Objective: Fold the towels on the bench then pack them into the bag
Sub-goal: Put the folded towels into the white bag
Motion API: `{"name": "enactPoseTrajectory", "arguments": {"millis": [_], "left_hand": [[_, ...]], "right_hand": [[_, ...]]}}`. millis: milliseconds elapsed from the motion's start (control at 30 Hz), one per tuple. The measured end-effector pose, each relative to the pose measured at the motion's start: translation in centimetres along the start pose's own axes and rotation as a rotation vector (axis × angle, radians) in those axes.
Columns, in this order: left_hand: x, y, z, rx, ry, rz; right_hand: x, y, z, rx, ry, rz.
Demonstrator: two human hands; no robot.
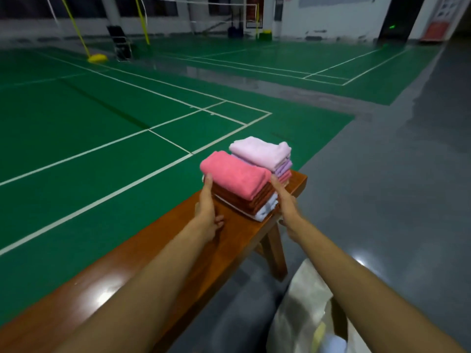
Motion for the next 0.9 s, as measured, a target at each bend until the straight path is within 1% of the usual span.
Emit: {"name": "enactPoseTrajectory", "arguments": {"millis": [33,100,133,167,233,300,433,533,633,767,900], "left_hand": [[-0.1,-1.3,0.5,0.062,0.054,-0.112],[-1.0,-3.7,1.4,0.175,0.113,-0.204],[-1.4,-4.6,1.7,0.202,0.139,-0.225],[-1.8,-5.4,1.9,0.204,0.162,-0.242],[-1.9,-5.9,2.3,0.153,0.202,-0.182],[-1.5,-5.9,2.4,0.102,0.238,-0.084],[-0.7,-6.2,1.5,0.132,0.23,-0.021],[-0.1,-5.6,0.6,0.151,0.216,0.008],[1.0,-5.5,-0.8,0.215,0.235,-0.004],[3.2,-5.6,-4.0,0.246,0.223,-0.001],[4.6,-7.8,-8.3,0.349,0.123,-0.052]], "right_hand": [[0.1,-0.2,1.4,0.006,-0.015,0.029],[0.7,0.2,3.0,-0.054,-0.018,0.02],[0.6,0.7,4.0,-0.098,-0.031,0.0],[0.6,0.8,4.6,-0.107,-0.049,-0.011],[0.2,0.1,5.9,-0.024,-0.074,-0.003],[0.2,-0.6,6.4,0.052,-0.056,-0.052],[-0.2,-0.9,5.7,0.123,-0.08,-0.191],[-0.1,-1.3,2.5,0.237,-0.152,-0.244],[-1.0,-1.3,-0.5,0.381,-0.208,-0.165],[-3.8,0.0,-4.0,0.45,-0.288,-0.031],[-5.3,0.9,-8.1,0.574,-0.238,0.142]]}}
Point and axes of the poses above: each hand's wrist, its own z-axis towards the middle knuckle, its own y-axis out of the back of the hand, x = y × z, the point moved 9 cm from there along z, towards the middle knuckle, and after that the axes turned 9 degrees about x, right-handed, at the moved point
